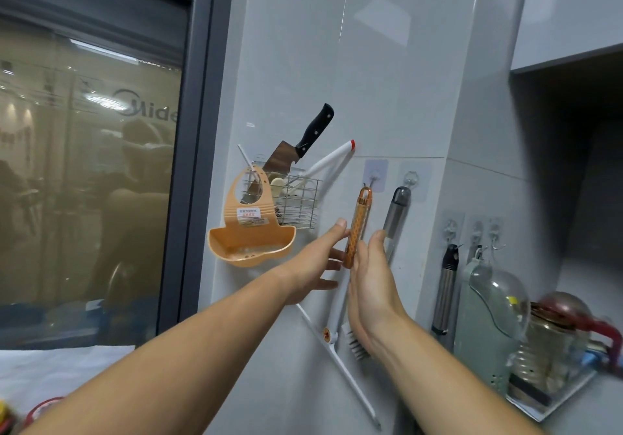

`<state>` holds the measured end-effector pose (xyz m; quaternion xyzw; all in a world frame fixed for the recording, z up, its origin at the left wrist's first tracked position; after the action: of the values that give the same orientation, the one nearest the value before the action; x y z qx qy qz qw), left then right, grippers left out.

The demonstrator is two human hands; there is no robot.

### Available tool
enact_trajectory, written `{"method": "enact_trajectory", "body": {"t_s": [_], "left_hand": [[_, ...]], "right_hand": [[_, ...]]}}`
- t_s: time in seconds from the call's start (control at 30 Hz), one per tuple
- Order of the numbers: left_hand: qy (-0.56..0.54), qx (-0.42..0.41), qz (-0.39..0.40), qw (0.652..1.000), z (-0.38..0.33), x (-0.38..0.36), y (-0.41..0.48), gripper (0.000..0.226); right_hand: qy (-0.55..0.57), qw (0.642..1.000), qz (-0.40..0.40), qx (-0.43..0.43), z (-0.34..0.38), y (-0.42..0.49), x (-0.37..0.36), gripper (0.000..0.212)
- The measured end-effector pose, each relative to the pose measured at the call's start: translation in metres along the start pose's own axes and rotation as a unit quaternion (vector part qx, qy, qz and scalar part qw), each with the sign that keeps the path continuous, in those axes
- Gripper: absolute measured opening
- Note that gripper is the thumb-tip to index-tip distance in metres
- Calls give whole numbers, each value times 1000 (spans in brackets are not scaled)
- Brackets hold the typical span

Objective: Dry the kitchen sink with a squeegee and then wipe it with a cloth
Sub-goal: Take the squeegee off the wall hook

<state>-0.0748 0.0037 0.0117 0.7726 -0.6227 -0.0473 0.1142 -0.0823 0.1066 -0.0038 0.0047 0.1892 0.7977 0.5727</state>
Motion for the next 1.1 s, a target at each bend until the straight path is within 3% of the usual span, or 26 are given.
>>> {"method": "enact_trajectory", "body": {"t_s": [0.07, 0.27, 0.5, 0.8, 1.1], "left_hand": [[-4, -8, -8, 1000, -2, 1, -1, 59], [13, -20, -23, 999, -17, 1, -7, 42], [63, -6, -14, 998, -30, -1, -12, 44], [80, -7, -29, 996, -38, -1, -19, 49], [102, -21, -36, 994, -51, 3, -26, 48]], "right_hand": [[-17, 1000, 1, -7, 3, 1, -1, 56], [-15, 999, 28, -13, 23, 2, -1, 77], [29, 997, 36, -64, 37, -2, -3, 81], [31, 995, 62, -65, 39, -7, -2, 82], [54, 996, 58, -45, 52, -9, -3, 62]]}}
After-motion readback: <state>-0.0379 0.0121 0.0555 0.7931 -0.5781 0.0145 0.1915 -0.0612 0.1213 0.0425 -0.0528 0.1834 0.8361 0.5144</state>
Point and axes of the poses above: each hand's wrist, its own y-axis towards the middle knuckle, its own x-axis out of the back of the hand, z = x × y, the point moved 2 cm from there along y, towards the middle knuckle, and after that the axes turned 8 degrees about -z, right-handed, at the moved point
